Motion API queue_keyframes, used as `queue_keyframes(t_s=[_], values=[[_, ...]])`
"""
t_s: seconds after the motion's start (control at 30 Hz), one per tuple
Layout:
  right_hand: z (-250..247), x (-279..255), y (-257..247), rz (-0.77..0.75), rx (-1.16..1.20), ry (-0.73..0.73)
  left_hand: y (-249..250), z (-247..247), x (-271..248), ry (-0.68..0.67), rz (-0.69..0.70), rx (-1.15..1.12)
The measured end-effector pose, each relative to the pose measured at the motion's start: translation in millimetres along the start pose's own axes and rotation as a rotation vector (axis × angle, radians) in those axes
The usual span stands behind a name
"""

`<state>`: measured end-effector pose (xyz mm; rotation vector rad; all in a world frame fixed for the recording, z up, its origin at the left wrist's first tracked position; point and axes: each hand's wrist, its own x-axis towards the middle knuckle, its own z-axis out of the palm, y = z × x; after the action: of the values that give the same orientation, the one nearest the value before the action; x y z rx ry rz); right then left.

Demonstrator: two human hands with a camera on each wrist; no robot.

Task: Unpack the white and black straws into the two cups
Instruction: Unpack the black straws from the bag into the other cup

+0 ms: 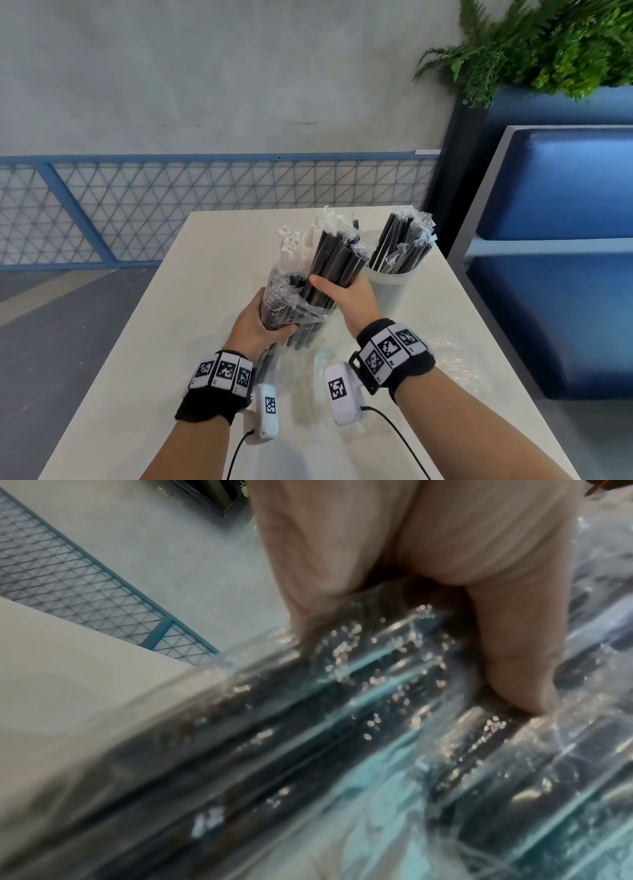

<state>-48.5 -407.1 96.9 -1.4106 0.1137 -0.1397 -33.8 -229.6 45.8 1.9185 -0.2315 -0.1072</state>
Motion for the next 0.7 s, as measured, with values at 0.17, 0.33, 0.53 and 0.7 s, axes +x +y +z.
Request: queue_keyframes(t_s=[0.17,0.33,0.53,0.7], values=[[5,0,-9,-0.037,0.077,0.090,0,-2,-3,0.017,-0.026,-0.008],[2,8,-29,-0.006,0.268,0.156,3,-2,-5,0.018,-0.041,0.012],[-9,18,-49,0.074,0.326,0.220,5,-3,-6,0.038,-0.053,-0.009],[-19,27,-60,0.173,0.374,0.247,4,-5,-6,0.064,-0.069,-0.023]])
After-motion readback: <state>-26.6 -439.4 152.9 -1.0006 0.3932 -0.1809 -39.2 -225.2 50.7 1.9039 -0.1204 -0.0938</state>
